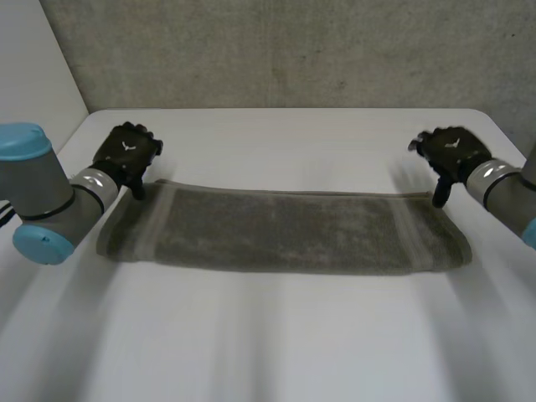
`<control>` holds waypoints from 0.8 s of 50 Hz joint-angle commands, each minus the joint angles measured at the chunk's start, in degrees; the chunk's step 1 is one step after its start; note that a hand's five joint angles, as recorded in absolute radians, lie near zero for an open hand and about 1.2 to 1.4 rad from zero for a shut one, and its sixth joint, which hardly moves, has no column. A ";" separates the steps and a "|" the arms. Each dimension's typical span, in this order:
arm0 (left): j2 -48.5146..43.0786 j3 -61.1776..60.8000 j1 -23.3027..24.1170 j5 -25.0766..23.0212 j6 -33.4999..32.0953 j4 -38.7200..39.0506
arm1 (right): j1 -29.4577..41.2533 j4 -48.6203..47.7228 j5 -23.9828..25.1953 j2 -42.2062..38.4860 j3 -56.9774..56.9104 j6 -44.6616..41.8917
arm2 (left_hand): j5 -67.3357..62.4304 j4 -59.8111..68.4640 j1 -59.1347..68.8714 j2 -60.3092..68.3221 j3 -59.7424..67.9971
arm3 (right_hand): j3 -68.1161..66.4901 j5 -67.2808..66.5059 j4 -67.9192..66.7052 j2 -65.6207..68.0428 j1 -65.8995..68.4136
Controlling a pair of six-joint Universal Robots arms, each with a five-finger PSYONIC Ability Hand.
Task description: Fold the towel.
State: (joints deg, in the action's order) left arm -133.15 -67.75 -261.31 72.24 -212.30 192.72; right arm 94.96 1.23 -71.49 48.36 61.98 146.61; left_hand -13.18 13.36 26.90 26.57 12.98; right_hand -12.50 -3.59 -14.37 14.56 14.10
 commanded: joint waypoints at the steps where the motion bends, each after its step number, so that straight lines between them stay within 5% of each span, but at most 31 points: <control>1: 9.46 -8.96 0.10 0.18 0.66 -0.15 | -0.12 -5.09 0.21 12.08 12.44 7.19 | 0.19 -3.36 -3.91 -3.58 -2.98 | 2.50 3.59 4.37 -4.56 -4.10; 10: 21.79 -26.03 0.09 -0.08 5.85 2.58 | -1.27 -5.36 5.99 25.46 32.30 7.29 | 0.35 -3.36 -4.07 -3.74 -2.98 | 2.50 3.59 4.37 -4.56 -4.10; 18: 27.85 -39.21 0.27 -0.17 15.42 10.56 | -6.89 -5.18 9.26 24.86 40.40 3.17 | -0.32 -3.36 -3.40 -3.07 -2.98 | 2.50 -0.03 4.37 -0.95 -0.49; 30: 27.94 -41.50 0.18 0.01 16.92 14.62 | -8.65 -10.37 9.00 16.86 41.21 -6.60 | -0.16 -3.36 -3.56 -3.23 -2.98 | 2.50 -7.43 4.37 6.46 6.91; 38: 27.94 -42.21 0.01 0.01 16.92 14.88 | -9.88 -14.33 9.52 15.19 40.41 -6.69 | -0.16 -3.36 -3.56 -3.23 -2.98 | 2.50 -37.54 4.37 36.56 37.02; 40: 28.03 -42.29 0.01 0.01 16.92 14.97 | -10.23 -15.29 9.52 15.19 40.15 -6.69 | -0.16 -3.36 -3.56 -3.23 -2.98 | 2.50 -65.97 4.37 65.00 65.45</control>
State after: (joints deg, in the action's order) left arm -105.21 -109.75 -261.23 72.24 -195.30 207.68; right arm 85.35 -12.04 -62.23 63.60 102.71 139.67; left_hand -13.28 13.36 26.82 26.50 12.98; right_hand -12.50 -39.31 -14.37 49.63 49.14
